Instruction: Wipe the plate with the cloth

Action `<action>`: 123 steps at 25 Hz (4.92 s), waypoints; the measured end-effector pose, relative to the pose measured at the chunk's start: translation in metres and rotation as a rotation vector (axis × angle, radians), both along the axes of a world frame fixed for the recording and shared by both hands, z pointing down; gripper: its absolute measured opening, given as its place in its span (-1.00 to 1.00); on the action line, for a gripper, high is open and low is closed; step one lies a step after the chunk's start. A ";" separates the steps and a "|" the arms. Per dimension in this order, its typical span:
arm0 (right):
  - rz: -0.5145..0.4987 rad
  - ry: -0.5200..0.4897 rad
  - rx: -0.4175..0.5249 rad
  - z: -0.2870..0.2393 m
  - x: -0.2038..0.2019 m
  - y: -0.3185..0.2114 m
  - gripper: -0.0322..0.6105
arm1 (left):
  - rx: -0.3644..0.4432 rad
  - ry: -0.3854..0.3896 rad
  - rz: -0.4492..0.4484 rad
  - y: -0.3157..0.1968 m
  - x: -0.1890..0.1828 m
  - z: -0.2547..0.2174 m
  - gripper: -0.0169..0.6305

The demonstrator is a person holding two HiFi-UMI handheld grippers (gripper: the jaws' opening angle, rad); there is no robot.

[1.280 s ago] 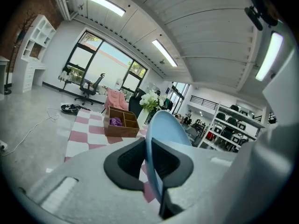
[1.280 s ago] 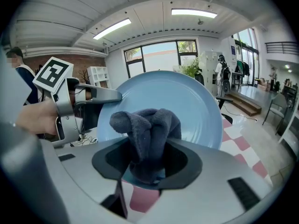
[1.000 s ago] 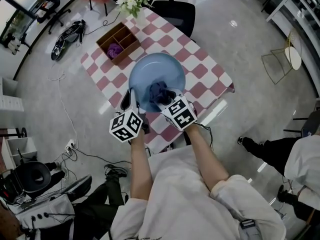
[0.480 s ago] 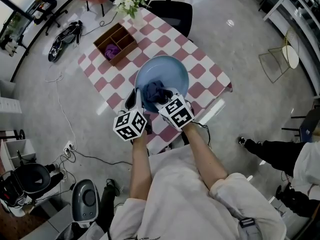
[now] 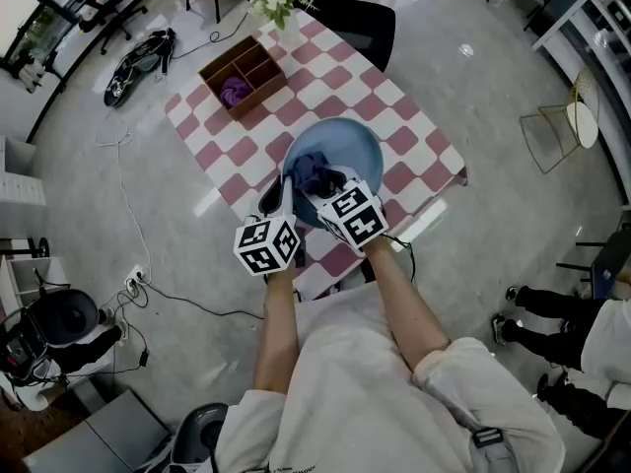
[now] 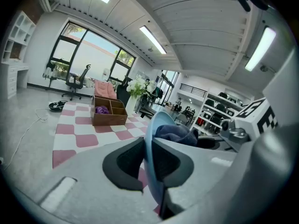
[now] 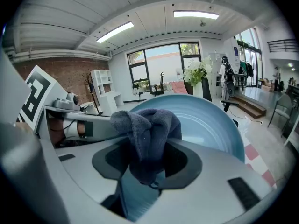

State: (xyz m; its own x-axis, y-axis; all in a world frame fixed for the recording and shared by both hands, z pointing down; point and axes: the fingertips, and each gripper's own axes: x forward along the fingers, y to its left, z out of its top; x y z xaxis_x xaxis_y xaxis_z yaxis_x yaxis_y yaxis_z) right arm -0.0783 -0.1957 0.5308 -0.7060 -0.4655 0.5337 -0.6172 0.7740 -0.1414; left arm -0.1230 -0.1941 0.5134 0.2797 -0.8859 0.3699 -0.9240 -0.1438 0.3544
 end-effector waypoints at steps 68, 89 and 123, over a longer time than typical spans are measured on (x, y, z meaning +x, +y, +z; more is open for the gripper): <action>0.078 0.056 -0.038 0.016 0.050 -0.004 -0.32 | 0.038 0.202 -0.153 0.012 -0.037 -0.005 -0.83; 0.016 0.051 0.046 -0.003 0.033 -0.002 -0.32 | 0.006 0.022 0.036 0.010 0.026 0.003 -0.83; 0.466 -0.048 0.043 0.002 0.120 -0.050 -0.31 | 0.134 -0.026 0.138 0.003 -0.002 -0.029 -0.82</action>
State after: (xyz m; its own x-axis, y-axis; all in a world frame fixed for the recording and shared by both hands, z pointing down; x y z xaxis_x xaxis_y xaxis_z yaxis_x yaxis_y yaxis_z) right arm 0.0419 -0.2454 0.5328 -0.4395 -0.7598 0.4791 -0.8941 0.4214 -0.1519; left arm -0.1251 -0.1909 0.4841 0.3936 -0.8817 0.2601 -0.9009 -0.3138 0.2998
